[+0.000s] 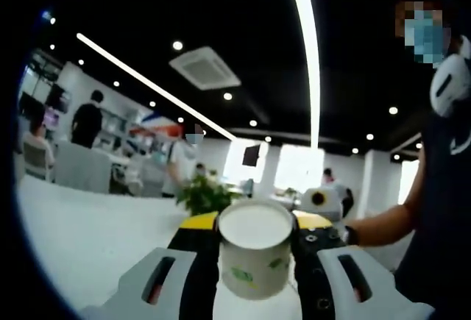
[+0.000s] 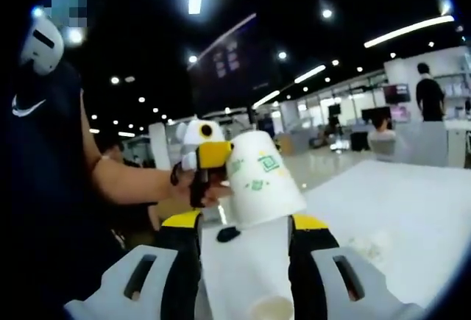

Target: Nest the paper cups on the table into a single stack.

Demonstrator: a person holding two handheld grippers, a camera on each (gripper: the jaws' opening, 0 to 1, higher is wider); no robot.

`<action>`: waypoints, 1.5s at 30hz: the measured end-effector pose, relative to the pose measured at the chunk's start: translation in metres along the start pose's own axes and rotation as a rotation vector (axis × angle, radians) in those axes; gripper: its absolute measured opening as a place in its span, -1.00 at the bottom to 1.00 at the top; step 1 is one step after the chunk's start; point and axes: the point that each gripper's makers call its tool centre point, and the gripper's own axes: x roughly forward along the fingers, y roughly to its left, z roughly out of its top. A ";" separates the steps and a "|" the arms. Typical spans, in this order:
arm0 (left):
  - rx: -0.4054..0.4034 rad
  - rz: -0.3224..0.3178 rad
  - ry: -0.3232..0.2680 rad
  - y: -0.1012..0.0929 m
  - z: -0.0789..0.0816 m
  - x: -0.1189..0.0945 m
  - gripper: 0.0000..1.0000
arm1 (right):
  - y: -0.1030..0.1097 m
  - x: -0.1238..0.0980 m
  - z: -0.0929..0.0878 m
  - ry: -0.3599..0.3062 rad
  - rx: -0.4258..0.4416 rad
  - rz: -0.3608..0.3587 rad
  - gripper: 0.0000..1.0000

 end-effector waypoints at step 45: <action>0.016 -0.157 0.233 -0.030 -0.047 -0.020 -0.28 | 0.033 -0.014 0.024 -0.011 0.134 0.213 -0.99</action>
